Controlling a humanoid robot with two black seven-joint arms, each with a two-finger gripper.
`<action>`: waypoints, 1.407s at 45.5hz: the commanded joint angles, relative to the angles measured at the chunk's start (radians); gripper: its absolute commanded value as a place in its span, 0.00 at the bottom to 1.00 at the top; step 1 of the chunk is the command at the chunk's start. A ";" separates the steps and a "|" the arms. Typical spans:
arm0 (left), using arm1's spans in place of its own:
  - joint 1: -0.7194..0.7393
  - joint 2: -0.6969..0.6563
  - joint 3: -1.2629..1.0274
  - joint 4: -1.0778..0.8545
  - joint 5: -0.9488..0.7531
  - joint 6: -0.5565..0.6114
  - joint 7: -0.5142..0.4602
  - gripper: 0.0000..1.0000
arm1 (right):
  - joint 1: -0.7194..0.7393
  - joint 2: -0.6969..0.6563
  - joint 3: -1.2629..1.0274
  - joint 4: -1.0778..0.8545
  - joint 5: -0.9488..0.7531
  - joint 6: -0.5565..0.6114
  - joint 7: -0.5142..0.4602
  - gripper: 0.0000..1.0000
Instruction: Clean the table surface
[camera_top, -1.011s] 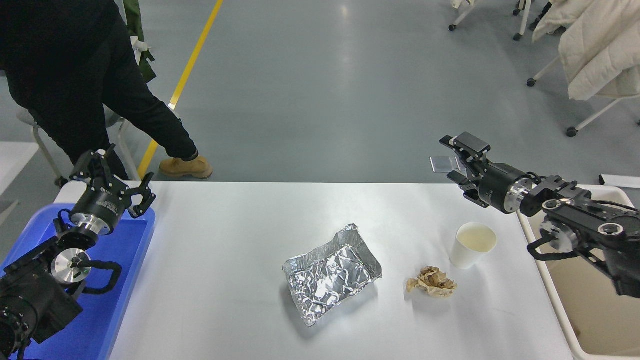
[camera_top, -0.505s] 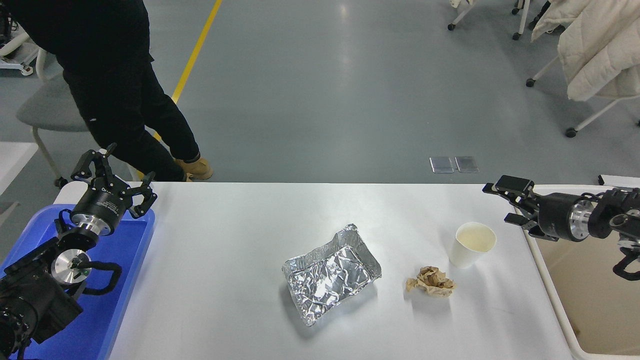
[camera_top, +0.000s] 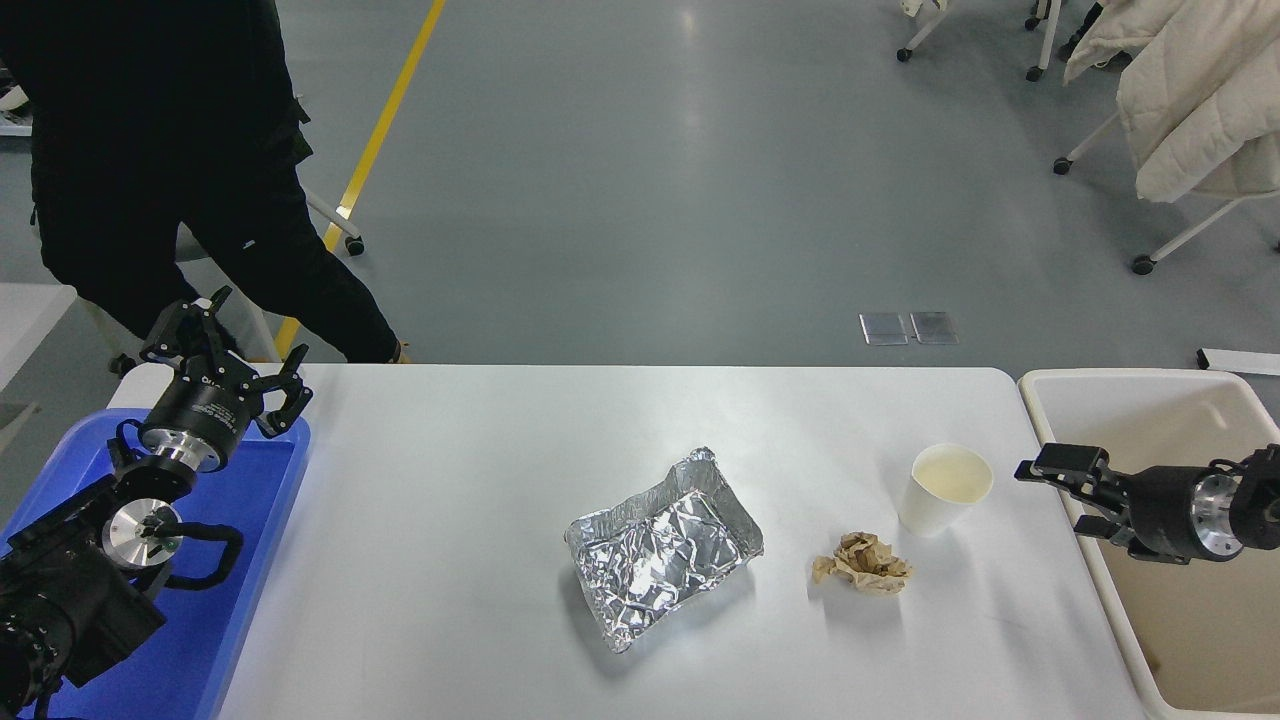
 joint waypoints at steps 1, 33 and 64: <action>0.000 0.000 0.000 0.000 0.000 0.000 0.000 1.00 | 0.006 0.013 0.001 0.001 0.009 -0.003 -0.001 1.00; 0.000 0.000 0.000 0.000 0.000 -0.001 0.000 1.00 | 0.016 0.094 0.007 0.007 0.015 -0.010 -0.022 1.00; 0.000 0.000 0.000 0.000 0.000 0.000 0.002 1.00 | -0.038 0.212 0.007 -0.100 0.012 -0.130 -0.045 1.00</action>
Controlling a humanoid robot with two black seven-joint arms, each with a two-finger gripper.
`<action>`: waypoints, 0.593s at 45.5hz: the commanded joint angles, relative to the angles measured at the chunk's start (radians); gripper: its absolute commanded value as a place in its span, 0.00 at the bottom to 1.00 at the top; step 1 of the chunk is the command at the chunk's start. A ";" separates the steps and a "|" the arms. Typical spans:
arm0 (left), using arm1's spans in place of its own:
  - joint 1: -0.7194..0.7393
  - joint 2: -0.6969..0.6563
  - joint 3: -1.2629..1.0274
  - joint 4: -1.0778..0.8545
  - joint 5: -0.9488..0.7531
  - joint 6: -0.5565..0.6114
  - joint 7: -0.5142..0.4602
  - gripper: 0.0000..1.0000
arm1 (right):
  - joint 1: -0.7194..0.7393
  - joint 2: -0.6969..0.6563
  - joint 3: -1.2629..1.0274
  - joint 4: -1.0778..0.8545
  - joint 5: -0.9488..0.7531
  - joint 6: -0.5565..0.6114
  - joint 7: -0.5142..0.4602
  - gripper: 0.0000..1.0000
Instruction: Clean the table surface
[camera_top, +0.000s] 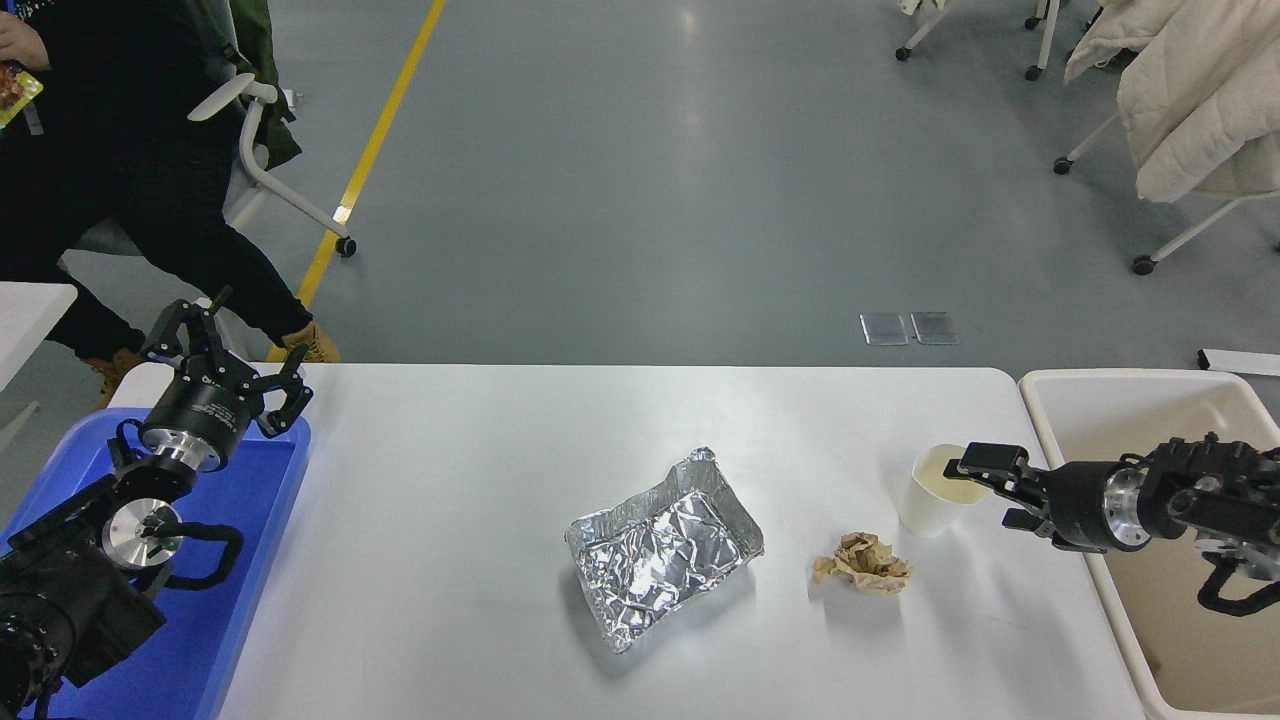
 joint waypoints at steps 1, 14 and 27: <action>0.000 0.000 0.000 0.000 0.000 0.001 0.000 1.00 | -0.038 0.078 0.000 -0.085 -0.001 -0.061 -0.005 1.00; 0.000 0.000 0.000 0.000 0.000 0.001 0.000 1.00 | -0.061 0.118 -0.002 -0.106 -0.007 -0.062 -0.005 0.80; 0.000 0.000 0.000 0.000 0.000 0.000 0.000 1.00 | -0.044 0.121 -0.017 -0.106 -0.016 -0.058 -0.005 0.00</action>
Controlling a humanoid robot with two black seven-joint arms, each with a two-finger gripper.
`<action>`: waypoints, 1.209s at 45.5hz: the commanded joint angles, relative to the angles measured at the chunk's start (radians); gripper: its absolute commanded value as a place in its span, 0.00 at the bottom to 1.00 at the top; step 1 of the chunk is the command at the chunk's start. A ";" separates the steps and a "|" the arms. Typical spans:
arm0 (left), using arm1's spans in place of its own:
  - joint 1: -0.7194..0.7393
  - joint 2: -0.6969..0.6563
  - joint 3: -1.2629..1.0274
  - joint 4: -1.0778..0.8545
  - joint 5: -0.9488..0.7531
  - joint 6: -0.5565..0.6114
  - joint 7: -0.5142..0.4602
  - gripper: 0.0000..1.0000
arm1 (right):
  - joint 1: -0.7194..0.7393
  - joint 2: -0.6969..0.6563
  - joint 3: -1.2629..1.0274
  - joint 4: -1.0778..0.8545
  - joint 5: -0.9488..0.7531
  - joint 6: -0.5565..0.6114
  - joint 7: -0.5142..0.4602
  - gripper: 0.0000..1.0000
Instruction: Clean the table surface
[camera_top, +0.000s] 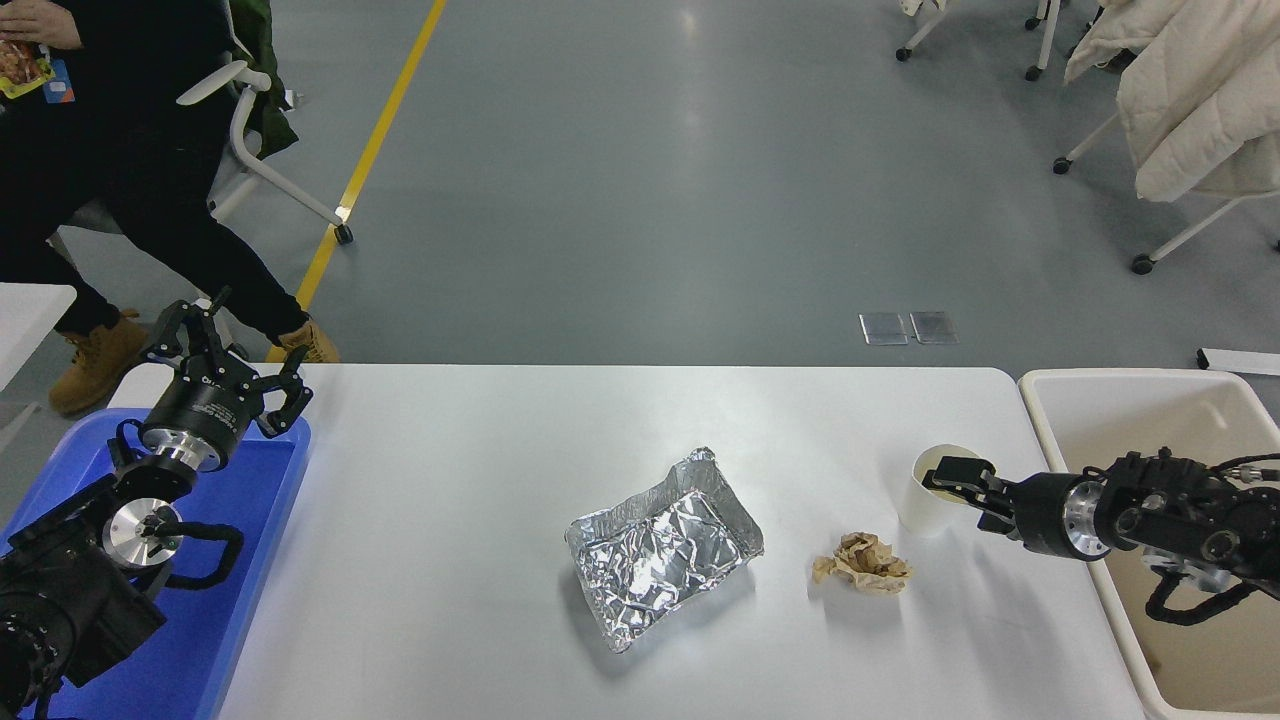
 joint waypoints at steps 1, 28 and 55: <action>0.000 0.000 0.000 0.000 0.000 0.000 -0.001 1.00 | 0.007 0.011 -0.012 -0.007 -0.004 0.001 0.000 0.00; 0.000 0.000 0.000 0.000 0.000 0.000 -0.001 1.00 | 0.011 -0.021 -0.010 0.004 0.002 0.014 0.012 0.00; 0.000 0.000 0.000 0.000 0.000 0.000 -0.001 1.00 | 0.264 -0.503 -0.012 0.249 -0.137 0.255 0.033 0.00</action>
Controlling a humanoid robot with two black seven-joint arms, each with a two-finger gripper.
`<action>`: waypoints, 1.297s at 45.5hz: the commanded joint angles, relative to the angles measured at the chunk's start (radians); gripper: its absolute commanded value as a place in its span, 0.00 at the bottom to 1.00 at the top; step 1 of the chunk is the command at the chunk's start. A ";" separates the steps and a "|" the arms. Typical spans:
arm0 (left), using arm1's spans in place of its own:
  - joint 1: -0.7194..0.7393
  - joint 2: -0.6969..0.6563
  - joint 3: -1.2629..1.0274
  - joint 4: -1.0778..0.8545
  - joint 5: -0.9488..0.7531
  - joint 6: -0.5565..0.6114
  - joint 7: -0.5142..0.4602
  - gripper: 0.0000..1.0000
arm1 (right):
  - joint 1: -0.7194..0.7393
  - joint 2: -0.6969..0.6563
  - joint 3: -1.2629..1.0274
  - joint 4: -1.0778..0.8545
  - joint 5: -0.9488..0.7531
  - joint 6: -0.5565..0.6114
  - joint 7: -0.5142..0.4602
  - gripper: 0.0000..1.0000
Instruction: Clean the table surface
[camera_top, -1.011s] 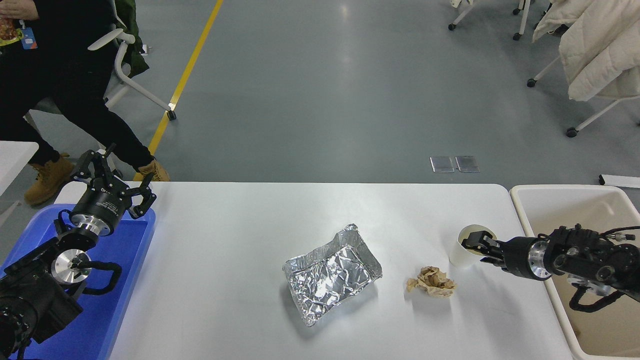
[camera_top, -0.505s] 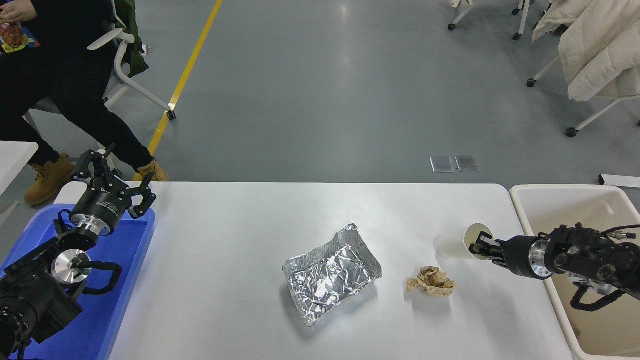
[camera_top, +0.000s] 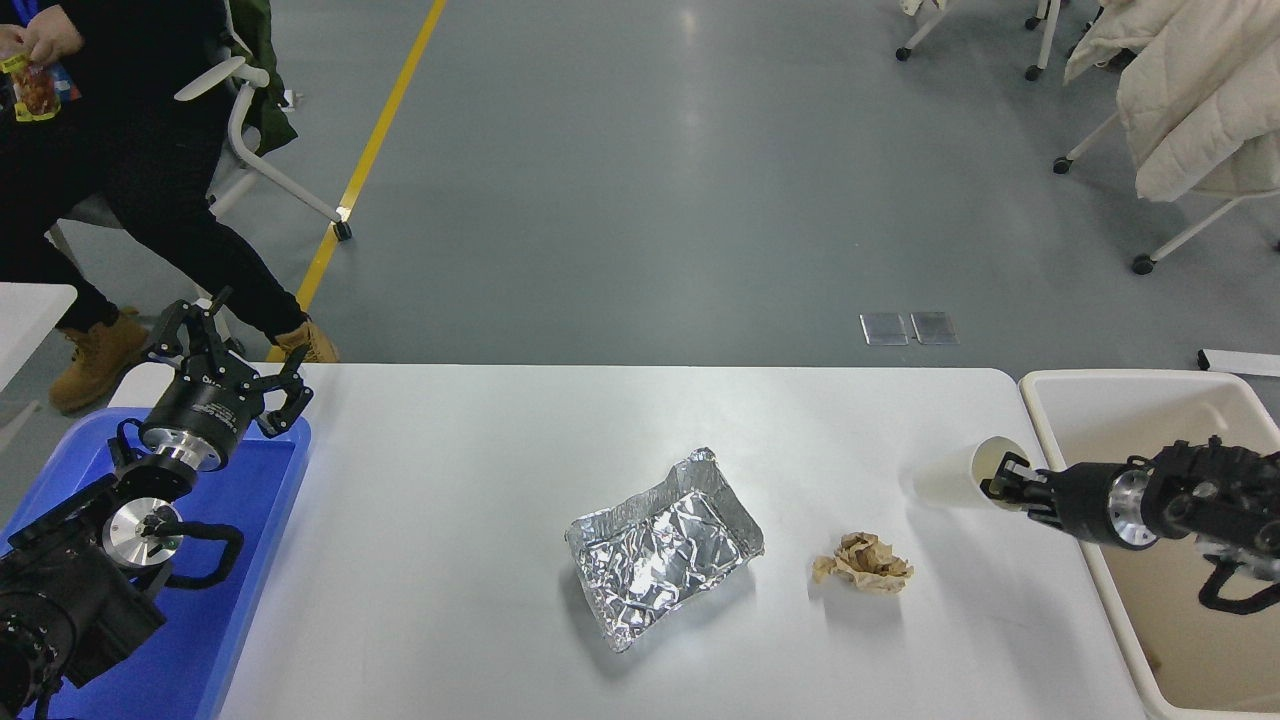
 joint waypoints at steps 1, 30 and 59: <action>0.000 0.000 0.000 0.000 0.000 0.000 0.000 1.00 | 0.174 -0.286 0.001 0.181 -0.141 0.132 0.005 0.00; 0.000 0.000 0.000 0.000 0.000 0.000 0.000 1.00 | 0.662 -0.641 0.018 0.296 -0.482 0.595 0.005 0.00; 0.000 0.000 0.000 0.000 0.000 -0.001 0.000 1.00 | 0.134 -0.168 0.036 -0.426 -0.144 0.347 0.003 0.00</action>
